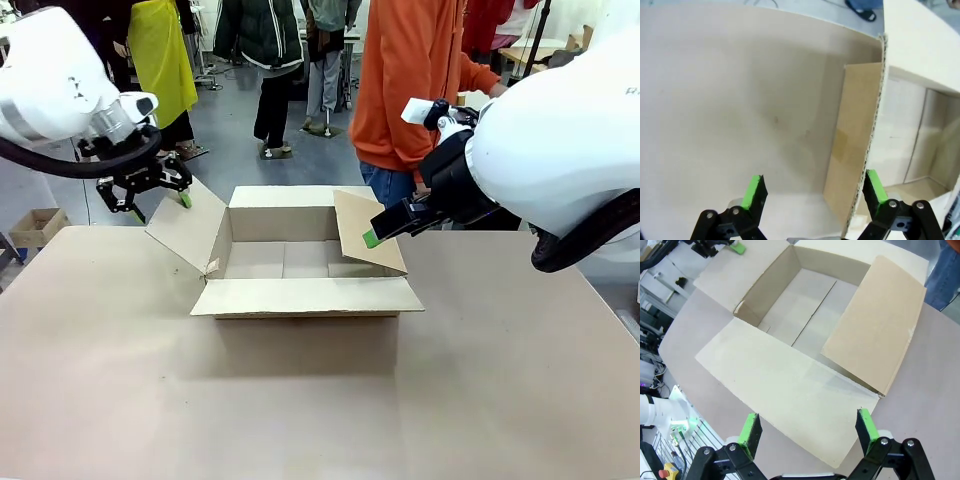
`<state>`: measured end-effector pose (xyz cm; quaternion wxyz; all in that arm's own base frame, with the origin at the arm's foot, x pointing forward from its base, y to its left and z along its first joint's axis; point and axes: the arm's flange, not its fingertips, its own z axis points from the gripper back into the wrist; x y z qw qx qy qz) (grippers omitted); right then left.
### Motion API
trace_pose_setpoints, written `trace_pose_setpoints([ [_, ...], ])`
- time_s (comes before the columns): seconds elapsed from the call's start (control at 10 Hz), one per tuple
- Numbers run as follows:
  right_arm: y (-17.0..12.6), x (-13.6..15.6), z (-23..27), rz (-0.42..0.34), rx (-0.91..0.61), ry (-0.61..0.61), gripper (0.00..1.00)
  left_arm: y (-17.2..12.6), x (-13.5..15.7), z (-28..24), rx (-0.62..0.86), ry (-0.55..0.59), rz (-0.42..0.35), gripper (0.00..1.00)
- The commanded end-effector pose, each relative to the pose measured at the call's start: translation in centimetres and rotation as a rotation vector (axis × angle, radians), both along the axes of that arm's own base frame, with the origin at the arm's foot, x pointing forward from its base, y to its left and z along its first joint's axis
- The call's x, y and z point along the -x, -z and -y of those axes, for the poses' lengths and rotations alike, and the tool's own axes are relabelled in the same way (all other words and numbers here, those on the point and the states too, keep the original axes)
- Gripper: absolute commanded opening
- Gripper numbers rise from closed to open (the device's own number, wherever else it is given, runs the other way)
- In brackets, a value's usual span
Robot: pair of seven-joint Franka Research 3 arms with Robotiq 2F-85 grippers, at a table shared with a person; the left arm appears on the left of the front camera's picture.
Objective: Pack the gift set into the box.
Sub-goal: Place both hands on the side flaps of the Package Box and spread them outward.
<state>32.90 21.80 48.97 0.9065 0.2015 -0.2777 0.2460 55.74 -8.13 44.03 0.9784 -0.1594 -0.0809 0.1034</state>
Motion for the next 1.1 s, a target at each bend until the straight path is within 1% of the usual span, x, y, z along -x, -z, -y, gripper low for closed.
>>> trace_pose_setpoints([
  [0.0, 0.0, 0.0, -0.2, 0.010, -0.009, 0.005, 1.00, 1.9, -0.6, -1.1, 0.174, 0.072, -0.059, 1.00],
  [0.1, 0.0, 0.0, -0.2, 0.010, -0.009, 0.005, 1.00, 0.0, 0.0, 0.0, 0.000, 0.000, 0.000, 1.00],
  [0.3, 0.0, 0.0, 0.0, 0.000, 0.000, 0.000, 1.00, 0.0, 0.0, 0.0, 0.000, 0.000, 0.000, 1.00],
  [0.4, -0.5, -2.0, -2.3, -0.137, 0.092, 0.055, 1.00, 0.0, 0.0, 0.0, 0.000, 0.000, 0.000, 1.00],
  [0.5, -2.5, -4.4, -5.0, -0.186, 0.191, 0.090, 1.00, 0.0, 0.0, 0.0, 0.000, 0.000, 0.000, 1.00],
  [0.6, -4.7, -6.8, -7.5, -0.261, 0.266, 0.093, 1.00, 0.0, 0.0, 0.0, 0.000, 0.000, 0.000, 1.00],
  [0.7, -5.8, -9.1, -10.7, -0.298, 0.383, 0.141, 1.00, 0.0, 0.0, 0.0, 0.000, 0.000, 0.000, 1.00],
  [0.8, -5.5, -9.8, -13.1, -0.260, 0.452, 0.119, 1.00, 0.0, 0.0, 0.0, 0.000, 0.000, 0.000, 1.00],
  [0.9, -4.6, -10.1, -13.7, -0.236, 0.483, 0.207, 1.00, 0.0, 0.0, 0.0, 0.000, 0.000, 0.000, 1.00],
  [1.0, -3.7, -7.9, -8.3, -0.226, 0.371, 0.162, 1.00, 0.0, 0.0, 0.0, 0.000, 0.000, 0.000, 1.00],
])
